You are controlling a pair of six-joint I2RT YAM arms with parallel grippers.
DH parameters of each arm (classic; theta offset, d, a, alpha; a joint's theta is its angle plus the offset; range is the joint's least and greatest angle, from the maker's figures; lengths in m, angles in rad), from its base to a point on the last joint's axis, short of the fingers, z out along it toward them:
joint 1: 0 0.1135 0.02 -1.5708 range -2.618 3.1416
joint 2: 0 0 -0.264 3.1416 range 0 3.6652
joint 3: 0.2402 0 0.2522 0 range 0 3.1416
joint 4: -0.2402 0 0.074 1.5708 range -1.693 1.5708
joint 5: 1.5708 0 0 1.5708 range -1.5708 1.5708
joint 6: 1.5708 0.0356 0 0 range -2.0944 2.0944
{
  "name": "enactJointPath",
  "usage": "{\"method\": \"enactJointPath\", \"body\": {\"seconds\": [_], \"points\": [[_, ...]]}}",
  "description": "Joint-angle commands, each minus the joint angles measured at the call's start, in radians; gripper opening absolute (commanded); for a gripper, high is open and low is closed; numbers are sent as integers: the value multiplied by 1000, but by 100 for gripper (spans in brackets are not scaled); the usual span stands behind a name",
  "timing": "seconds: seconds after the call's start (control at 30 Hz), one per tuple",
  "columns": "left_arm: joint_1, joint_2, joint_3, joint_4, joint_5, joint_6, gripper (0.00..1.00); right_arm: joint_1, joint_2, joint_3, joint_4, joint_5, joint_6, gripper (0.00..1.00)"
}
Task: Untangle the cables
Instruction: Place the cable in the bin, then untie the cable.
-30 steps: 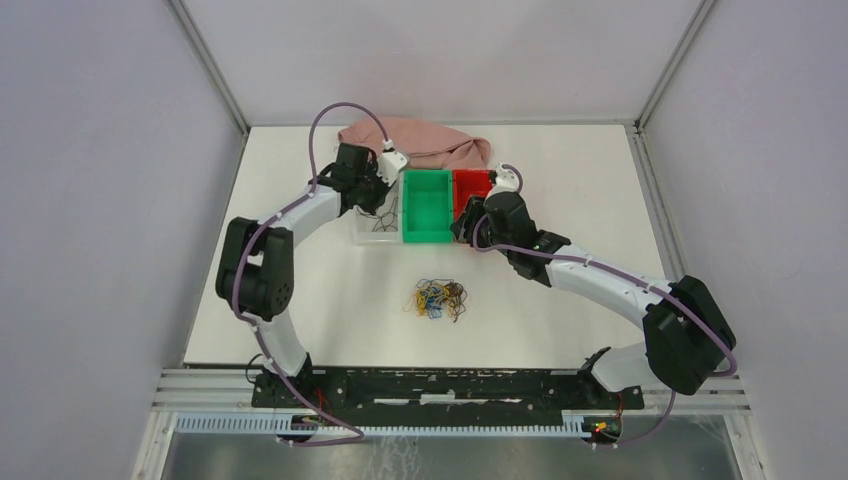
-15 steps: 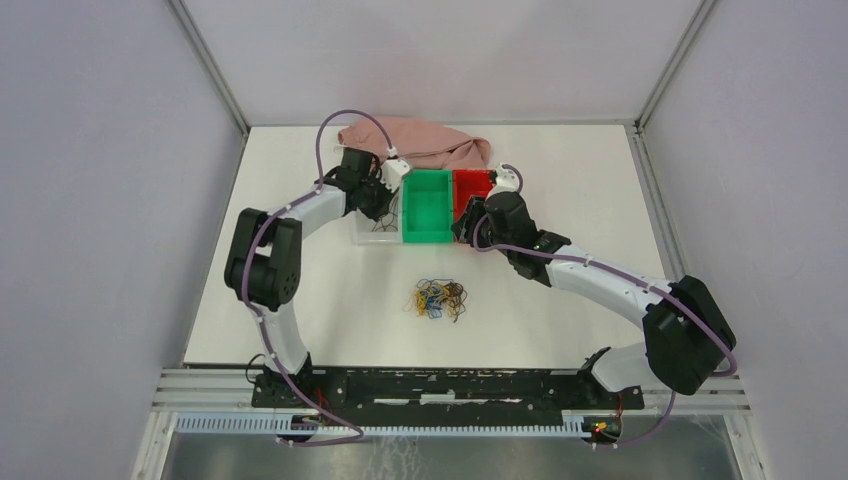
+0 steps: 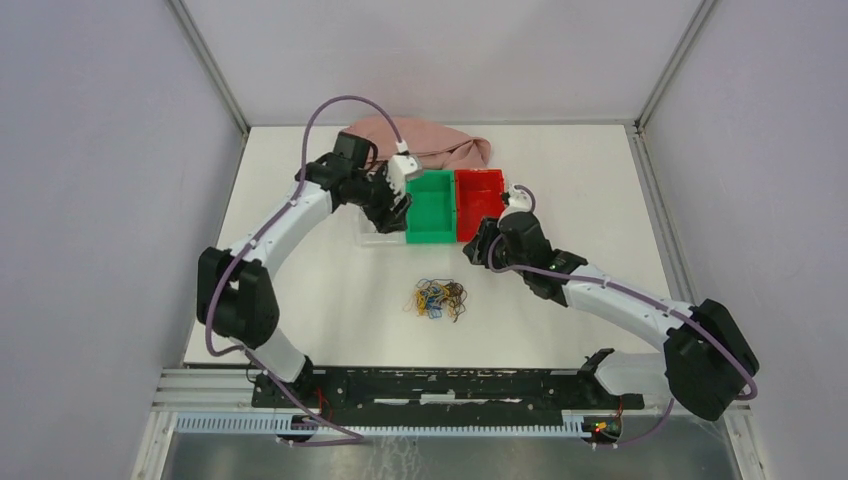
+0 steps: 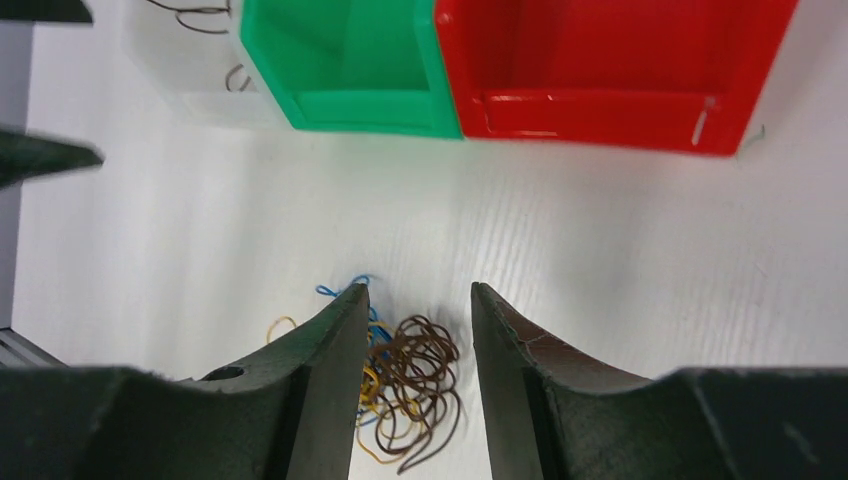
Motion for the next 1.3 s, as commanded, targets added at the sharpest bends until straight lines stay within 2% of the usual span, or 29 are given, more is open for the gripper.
{"method": "enactJointPath", "body": {"seconds": [0.0, 0.17, 0.43, 0.73, 0.97, 1.17, 1.27], "points": [[-162, -97, -111, -78, 43, 32, 75, -4, -72, -48, -1, -1, 19, 49], [-280, -76, -163, 31, 13, -64, 68, -5, -114, -54, -41, 25, 18, 49], [-359, 68, -106, 81, -10, -76, 57, -6, -197, -80, -92, 70, 9, 48], [-384, 148, -80, 108, -14, -44, 56, -11, -259, -93, -115, 81, -4, 48], [-384, 163, -70, 105, 17, -33, 38, -14, -277, -107, -117, 78, -4, 48], [-384, 140, -47, 63, 46, 6, 36, -14, -286, -113, -113, 73, -1, 47], [-383, 143, -42, 74, 31, 4, 26, -15, -290, -115, -109, 71, 1, 47]]}}
